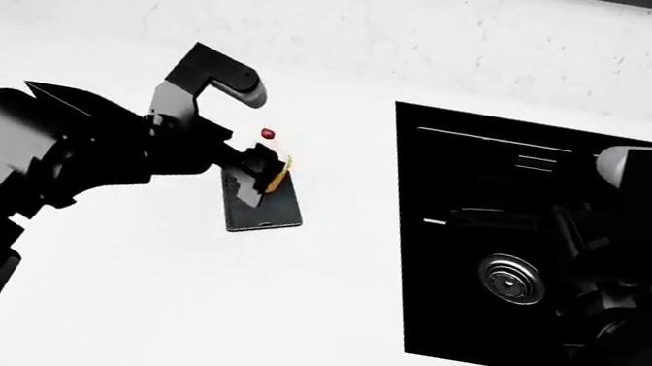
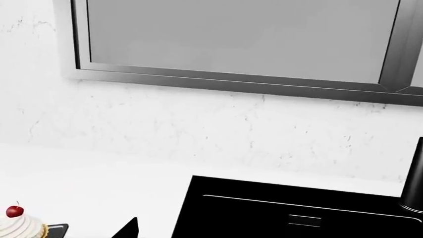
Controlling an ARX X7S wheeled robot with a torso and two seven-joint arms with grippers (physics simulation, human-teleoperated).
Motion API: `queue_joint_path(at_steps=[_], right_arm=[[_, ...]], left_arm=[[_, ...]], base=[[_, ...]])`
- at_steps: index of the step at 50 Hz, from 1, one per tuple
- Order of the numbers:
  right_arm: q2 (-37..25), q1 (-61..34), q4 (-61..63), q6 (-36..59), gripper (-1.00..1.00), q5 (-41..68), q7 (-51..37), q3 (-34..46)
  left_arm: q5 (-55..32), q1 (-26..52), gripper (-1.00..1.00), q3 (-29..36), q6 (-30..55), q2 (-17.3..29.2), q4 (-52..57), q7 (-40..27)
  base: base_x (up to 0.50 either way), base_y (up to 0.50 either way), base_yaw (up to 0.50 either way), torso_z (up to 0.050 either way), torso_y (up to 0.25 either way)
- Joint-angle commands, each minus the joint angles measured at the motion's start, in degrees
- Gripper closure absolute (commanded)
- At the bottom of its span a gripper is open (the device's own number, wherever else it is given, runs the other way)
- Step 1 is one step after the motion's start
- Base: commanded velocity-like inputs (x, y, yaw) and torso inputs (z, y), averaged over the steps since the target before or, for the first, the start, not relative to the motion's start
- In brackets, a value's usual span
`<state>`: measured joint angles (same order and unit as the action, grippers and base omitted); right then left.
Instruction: Move the fresh-baked cupcake off the tray onto the counter, and place the bowl used for mixing into the sink.
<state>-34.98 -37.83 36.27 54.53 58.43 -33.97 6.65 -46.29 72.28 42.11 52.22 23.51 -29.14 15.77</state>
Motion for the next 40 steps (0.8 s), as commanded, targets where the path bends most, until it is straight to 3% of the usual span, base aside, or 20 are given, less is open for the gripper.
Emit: queue_joint_path(at_steps=[1, 26, 40], right_arm=[[0.1, 0.3, -0.4, -0.7, -1.0, -0.3, 0.5, 0.4], [0.4, 0.4, -2.2, -2.3, -1.0, -2.4, 1.4, 1.7], [0.4, 0.4, -2.5, -2.5, -1.0, -2.7, 1.5, 2.3]], left_arm=[[1.3, 0.7, -1.0, 1.3, -1.9, -1.5, -4.0, 2.6], [3.6, 2.1, -1.0, 3.3, -5.9, -5.8, -15.3, 7.7], [3.2, 1.5, -1.0, 3.4, -5.8, -6.0, -16.1, 8.2]], base=[[0.0, 0.0, 0.0, 0.0, 0.0], [0.0, 0.0, 0.0, 0.0, 0.0], [0.0, 0.0, 0.0, 0.0, 0.0]])
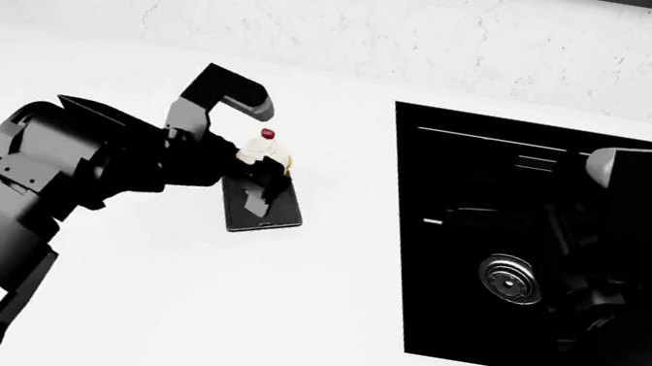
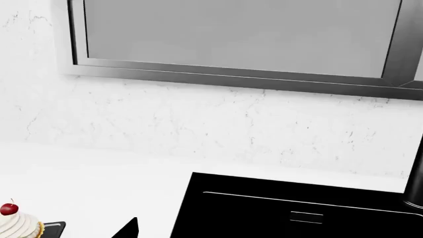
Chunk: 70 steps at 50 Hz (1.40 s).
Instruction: Move the fresh-baked cupcake off the tray onto the counter, and place the bowl used for mixing into the sink.
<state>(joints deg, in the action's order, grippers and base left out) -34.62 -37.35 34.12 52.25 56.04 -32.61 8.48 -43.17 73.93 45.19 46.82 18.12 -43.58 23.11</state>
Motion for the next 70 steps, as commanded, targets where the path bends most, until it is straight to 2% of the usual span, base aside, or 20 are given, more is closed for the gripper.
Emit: queue_joint_path(at_steps=[1, 7, 8, 26, 48, 57, 70], right_arm=[[0.1, -0.1, -0.3, -0.2, -1.0, -0.3, 0.1, 0.5], [0.1, -0.2, -0.5, -0.4, -1.0, -0.4, 0.2, 0.7], [0.1, -0.3, -0.5, -0.4, -1.0, -0.4, 0.2, 0.7], [-0.2, -0.3, -0.4, -0.6, -1.0, 0.5, -0.1, 0.0], [-2.1, -0.5, 4.1, 1.4, -1.0, 7.5, -3.8, -4.6], [-1.9, -1.6, 3.2, 2.2, -1.0, 9.8, -4.5, -4.9], [-2.3, -1.9, 2.8, 1.9, -1.0, 9.7, -4.4, -5.1]], left_arm=[[0.1, -0.1, -1.0, 0.4, -0.3, -0.6, -1.7, 0.9], [0.2, -0.2, -1.0, 0.5, -0.3, -0.5, -1.4, 0.8], [0.3, -0.2, 1.0, 0.6, -0.4, -0.5, -1.4, 0.8], [-0.3, -0.6, 1.0, 0.7, 0.9, 0.4, 2.1, 0.1], [-7.6, -1.7, 1.0, -4.3, 12.6, 6.8, 24.4, -11.9], [-8.1, -2.4, 1.0, -4.5, 12.2, 6.7, 24.9, -11.9], [-8.0, -1.4, 1.0, -4.2, 12.5, 6.5, 24.5, -11.8]], base=[[0.0, 0.0, 0.0, 0.0, 0.0], [0.0, 0.0, 0.0, 0.0, 0.0], [0.0, 0.0, 0.0, 0.0, 0.0], [0.0, 0.0, 0.0, 0.0, 0.0], [0.0, 0.0, 0.0, 0.0, 0.0], [0.0, -0.03, 0.0, 0.0, 0.0], [0.0, -0.48, 0.0, 0.0, 0.0]])
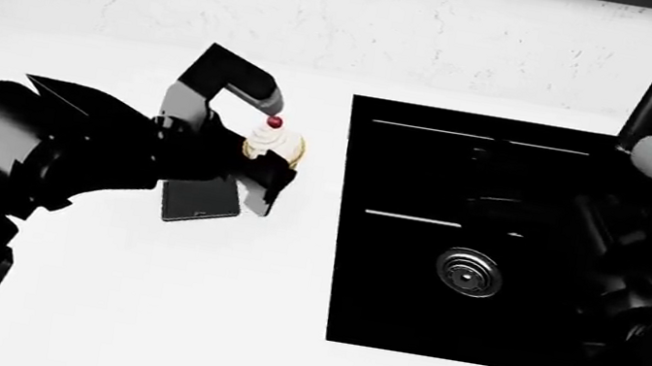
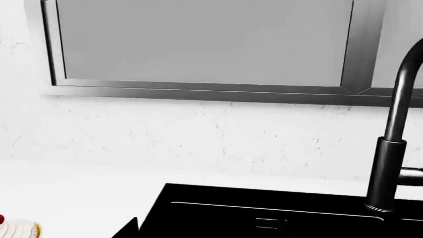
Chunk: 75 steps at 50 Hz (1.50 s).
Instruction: Move the fresh-baked cupcake off the tray onto the counter, and place the bowl used for mixing into the sink.
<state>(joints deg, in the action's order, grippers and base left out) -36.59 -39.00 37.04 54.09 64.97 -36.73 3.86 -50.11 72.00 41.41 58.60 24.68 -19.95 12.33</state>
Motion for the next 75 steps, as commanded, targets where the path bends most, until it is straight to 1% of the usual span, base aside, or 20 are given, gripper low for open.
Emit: queue_joint_path(at_steps=[1, 31, 75], right_arm=[[-0.3, -0.3, -0.2, 0.0, -1.0, 0.7, -0.3, -0.5], [-0.4, -0.2, -0.1, -0.7, -1.0, 0.7, -0.5, -0.3], [-0.4, -0.7, -0.7, -1.3, -1.0, 0.6, -0.7, 0.7]], left_arm=[[-1.1, 0.6, 1.0, -0.4, 0.8, 0.0, 0.9, -1.0], [-1.4, -0.5, 1.0, -0.6, -0.3, 0.6, 1.5, -1.2], [-1.1, 0.6, 1.0, 0.0, -0.9, 0.4, 0.4, -0.4]], base=[[0.0, -0.5, 0.0, 0.0, 0.0], [0.0, -0.5, 0.0, 0.0, 0.0], [0.0, -0.5, 0.0, 0.0, 0.0]])
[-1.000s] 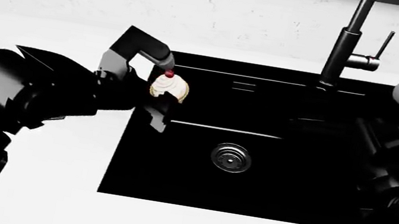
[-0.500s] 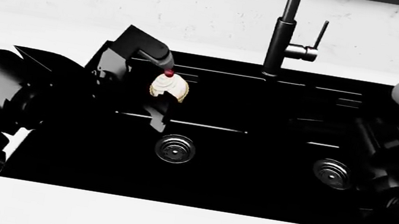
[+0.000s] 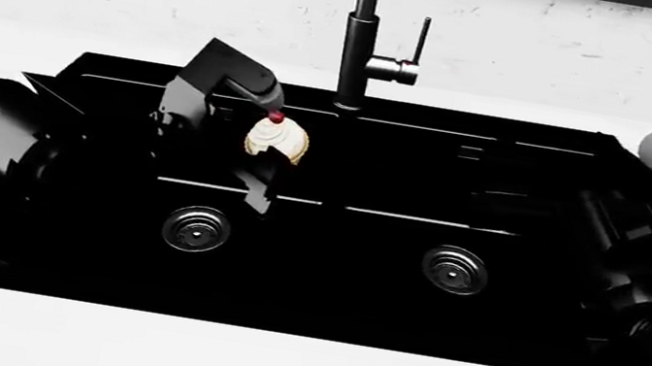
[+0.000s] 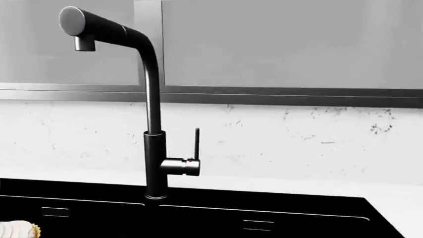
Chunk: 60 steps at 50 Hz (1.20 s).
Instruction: Move the fresh-baked cupcake off the tray onto the counter, and place the bowl used for mixing into the sink.
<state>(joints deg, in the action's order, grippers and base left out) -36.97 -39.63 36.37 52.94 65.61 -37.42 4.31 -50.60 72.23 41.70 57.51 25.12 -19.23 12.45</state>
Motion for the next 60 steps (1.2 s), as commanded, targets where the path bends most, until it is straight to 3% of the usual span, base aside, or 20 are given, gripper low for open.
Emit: queue_joint_path(at_steps=[1, 60], right_arm=[[0.0, 0.0, -0.1, -0.2, -1.0, 0.0, 0.0, 0.2], [-0.1, -0.3, -0.5, -1.6, -1.0, -0.5, 0.5, 1.1]], left_arm=[[-0.6, 0.4, 1.0, -0.2, 0.1, 0.0, -0.3, -0.5], [-0.1, 1.2, 1.0, 0.8, -1.7, -0.5, -1.9, 0.8]], base=[[0.0, -0.5, 0.0, 0.0, 0.0], [0.0, -0.5, 0.0, 0.0, 0.0]])
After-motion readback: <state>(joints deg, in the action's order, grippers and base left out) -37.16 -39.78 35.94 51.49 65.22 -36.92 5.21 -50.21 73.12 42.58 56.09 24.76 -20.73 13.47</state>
